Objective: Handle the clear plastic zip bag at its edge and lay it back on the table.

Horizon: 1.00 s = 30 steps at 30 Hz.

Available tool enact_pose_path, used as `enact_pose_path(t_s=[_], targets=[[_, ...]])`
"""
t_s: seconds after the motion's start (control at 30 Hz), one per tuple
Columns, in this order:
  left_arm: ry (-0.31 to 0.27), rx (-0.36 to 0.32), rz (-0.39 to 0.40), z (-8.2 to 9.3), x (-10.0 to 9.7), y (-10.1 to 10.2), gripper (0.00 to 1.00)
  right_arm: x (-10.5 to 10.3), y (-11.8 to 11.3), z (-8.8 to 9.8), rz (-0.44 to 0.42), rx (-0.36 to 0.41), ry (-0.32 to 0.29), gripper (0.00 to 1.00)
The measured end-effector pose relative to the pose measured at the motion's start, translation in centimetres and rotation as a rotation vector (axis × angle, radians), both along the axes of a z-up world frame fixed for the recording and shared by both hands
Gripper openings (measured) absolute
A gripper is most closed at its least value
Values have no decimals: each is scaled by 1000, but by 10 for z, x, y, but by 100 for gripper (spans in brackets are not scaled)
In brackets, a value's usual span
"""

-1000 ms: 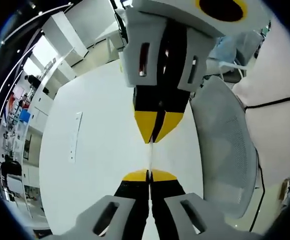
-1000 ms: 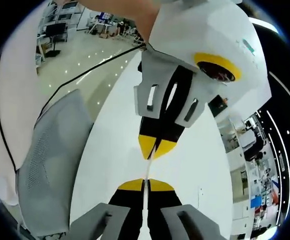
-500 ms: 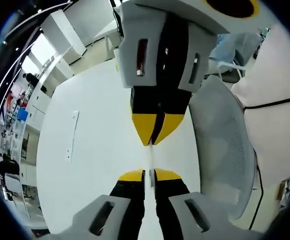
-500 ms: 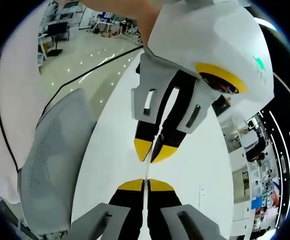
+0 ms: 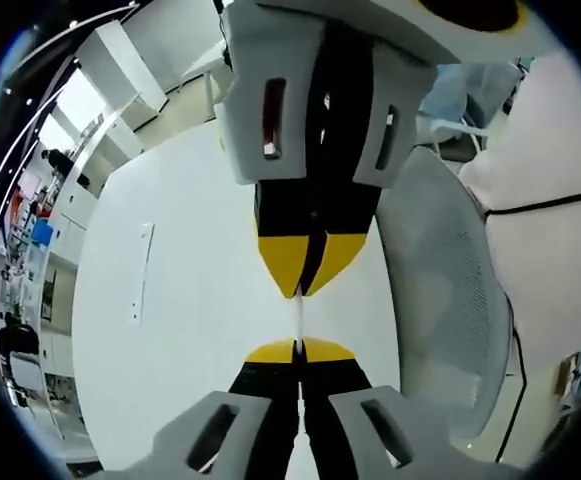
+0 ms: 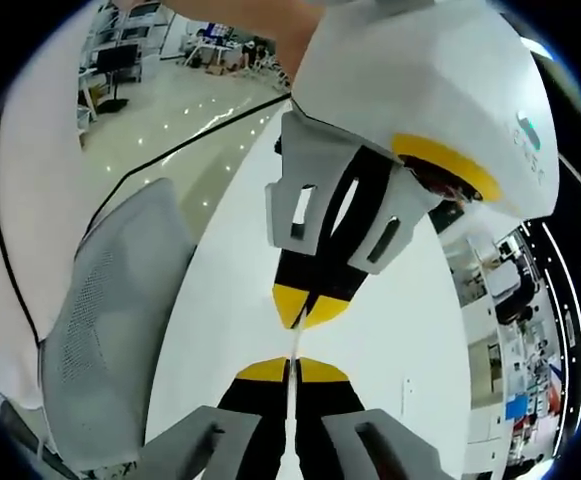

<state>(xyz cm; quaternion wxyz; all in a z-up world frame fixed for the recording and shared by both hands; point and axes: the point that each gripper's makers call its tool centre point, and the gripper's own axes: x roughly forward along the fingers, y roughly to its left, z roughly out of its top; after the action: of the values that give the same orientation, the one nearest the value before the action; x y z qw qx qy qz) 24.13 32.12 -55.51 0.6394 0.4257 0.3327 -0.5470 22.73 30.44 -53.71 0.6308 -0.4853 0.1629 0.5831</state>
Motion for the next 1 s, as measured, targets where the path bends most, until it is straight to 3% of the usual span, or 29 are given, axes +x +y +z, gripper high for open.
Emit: enact_pose_path(t_s=[1.0], targets=[[-18, -38, 7, 4, 2, 0, 0, 5, -19, -3, -30, -39, 21, 0]])
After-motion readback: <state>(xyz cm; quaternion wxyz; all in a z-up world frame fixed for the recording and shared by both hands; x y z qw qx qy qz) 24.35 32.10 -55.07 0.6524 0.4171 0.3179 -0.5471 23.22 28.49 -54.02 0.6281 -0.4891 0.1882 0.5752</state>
